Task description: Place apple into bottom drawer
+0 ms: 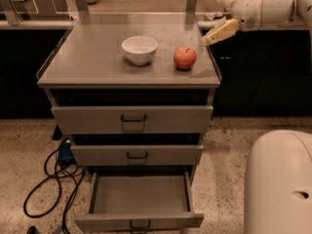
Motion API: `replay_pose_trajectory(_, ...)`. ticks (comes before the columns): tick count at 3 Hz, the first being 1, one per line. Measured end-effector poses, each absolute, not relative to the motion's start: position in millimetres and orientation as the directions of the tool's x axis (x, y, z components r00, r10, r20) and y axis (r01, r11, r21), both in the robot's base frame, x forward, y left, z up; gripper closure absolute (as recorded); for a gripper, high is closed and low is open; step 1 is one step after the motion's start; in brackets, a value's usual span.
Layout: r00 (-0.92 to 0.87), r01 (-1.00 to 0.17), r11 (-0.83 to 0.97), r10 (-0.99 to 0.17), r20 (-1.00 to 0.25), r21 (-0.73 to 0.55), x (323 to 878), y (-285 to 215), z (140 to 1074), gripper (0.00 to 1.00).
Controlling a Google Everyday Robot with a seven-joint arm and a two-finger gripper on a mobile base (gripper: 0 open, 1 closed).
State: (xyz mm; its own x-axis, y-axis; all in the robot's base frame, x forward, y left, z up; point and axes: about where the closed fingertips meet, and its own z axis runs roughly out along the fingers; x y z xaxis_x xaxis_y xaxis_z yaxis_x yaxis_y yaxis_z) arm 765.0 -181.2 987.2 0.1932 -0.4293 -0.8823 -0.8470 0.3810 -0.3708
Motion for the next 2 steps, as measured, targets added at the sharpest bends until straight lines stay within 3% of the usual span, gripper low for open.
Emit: replay_pose_trajectory(2,-0.073,-0.867,0.444,-0.561,-0.824,-0.225,779.3,-192.9,930.4,0.0)
